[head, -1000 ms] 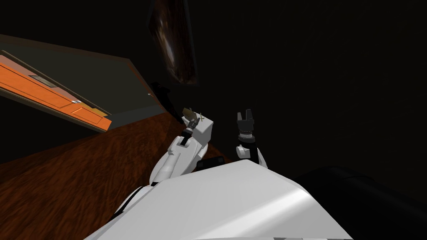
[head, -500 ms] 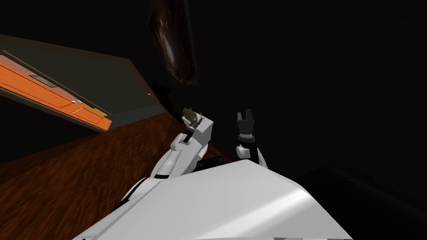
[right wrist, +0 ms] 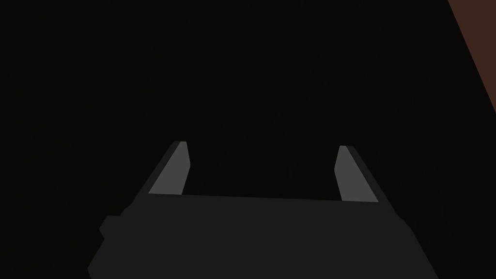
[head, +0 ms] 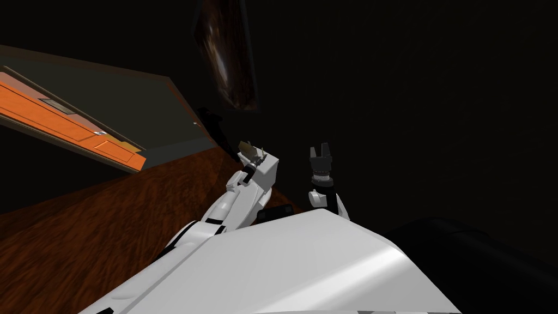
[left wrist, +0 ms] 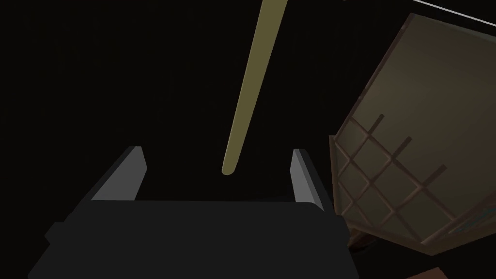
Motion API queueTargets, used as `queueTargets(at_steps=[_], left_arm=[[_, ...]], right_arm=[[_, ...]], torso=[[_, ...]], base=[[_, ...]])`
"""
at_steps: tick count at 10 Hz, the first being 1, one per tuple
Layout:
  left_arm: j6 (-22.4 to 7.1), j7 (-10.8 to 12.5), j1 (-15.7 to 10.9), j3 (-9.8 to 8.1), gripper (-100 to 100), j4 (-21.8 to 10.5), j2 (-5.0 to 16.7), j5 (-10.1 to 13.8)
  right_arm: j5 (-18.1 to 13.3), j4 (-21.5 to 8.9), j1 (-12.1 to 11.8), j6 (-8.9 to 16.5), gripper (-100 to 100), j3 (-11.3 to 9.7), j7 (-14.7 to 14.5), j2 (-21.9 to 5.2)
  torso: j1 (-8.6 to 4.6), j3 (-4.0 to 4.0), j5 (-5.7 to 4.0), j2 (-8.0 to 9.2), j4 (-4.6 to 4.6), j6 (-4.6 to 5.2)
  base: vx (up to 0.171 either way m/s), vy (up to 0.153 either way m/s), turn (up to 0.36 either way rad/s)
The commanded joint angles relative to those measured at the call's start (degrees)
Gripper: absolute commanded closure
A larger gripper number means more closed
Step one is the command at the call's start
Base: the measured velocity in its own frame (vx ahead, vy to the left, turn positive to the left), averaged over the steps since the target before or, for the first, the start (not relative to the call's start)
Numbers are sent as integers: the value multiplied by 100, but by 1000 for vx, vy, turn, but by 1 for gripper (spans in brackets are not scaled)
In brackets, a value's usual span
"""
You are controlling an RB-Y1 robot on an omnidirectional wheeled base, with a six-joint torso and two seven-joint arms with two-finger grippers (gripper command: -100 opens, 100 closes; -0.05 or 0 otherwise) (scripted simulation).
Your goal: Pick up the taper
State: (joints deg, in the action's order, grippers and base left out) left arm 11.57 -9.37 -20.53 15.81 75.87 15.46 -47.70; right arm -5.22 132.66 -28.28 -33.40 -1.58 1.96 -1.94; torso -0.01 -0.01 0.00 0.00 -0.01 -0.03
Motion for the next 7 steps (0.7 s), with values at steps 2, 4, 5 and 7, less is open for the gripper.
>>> queueTargets(at_steps=[2,4,5,7], left_arm=[[-82,29,-234,118,-100,-252,33,-260],[-170,61,-484,238,-100,-528,65,-525],[-196,71,-559,274,-100,-612,74,-605],[-260,95,-743,362,-100,-812,98,-801]], right_arm=[[0,0,0,0,0,0,0,0],[0,0,0,0,0,0,0,0],[0,0,0,0,0,0,0,0],[0,0,0,0,0,0,0,0]], torso=[[0,0,0,0,0,0],[0,0,0,0,0,0],[0,0,0,0,0,0],[1,1,0,1,0,-1]], base=[[0,0,0],[0,0,0],[0,0,0],[0,0,0]])
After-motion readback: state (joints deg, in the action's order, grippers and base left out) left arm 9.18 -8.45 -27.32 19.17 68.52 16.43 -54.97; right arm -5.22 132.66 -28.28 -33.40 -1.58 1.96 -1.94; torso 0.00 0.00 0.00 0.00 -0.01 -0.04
